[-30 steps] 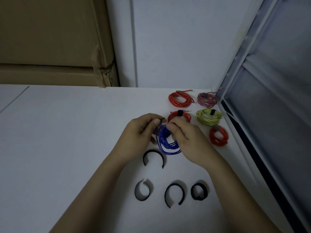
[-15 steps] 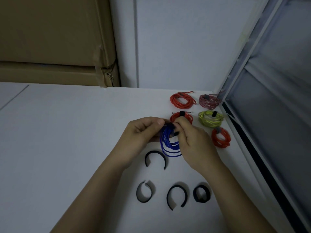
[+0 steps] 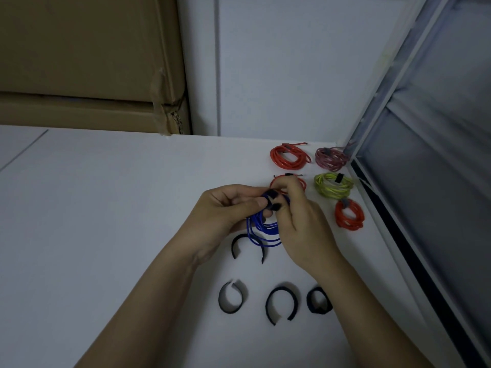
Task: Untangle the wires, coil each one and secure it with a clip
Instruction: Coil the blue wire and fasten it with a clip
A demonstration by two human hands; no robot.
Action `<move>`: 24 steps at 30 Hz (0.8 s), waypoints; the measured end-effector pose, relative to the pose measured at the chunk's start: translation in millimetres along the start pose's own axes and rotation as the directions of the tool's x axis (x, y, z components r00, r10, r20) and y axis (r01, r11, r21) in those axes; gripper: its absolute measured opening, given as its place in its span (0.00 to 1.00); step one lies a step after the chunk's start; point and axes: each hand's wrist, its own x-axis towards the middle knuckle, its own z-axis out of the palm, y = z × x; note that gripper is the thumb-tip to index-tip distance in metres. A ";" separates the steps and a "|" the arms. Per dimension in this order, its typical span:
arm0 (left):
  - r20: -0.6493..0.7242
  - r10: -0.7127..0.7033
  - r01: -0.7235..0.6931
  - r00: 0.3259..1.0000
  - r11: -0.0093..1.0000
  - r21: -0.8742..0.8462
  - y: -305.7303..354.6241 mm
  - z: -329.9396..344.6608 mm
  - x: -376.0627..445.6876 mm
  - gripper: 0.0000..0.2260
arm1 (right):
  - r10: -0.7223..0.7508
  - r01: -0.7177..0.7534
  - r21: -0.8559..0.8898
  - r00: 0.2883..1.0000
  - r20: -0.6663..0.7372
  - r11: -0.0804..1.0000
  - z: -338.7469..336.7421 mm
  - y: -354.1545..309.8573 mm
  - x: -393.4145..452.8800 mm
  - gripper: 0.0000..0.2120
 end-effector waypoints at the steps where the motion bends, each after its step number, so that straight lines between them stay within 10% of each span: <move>1: -0.004 0.012 -0.012 1.000 1.000 0.001 0.9 0.5 -0.7 0.09 | -0.010 0.010 0.032 1.000 -0.003 0.999 0.3 0.2 0.3 0.10; 12: 0.001 0.021 -0.021 1.000 0.995 -0.093 3.6 4.1 -2.7 0.12 | -0.196 0.219 0.280 0.975 -0.107 0.935 0.1 5.8 3.2 0.10; 24: 0.008 0.012 -0.011 1.000 0.997 -0.080 4.0 1.7 -3.7 0.13 | -0.277 0.287 0.021 0.938 -0.208 0.958 1.5 10.2 1.0 0.11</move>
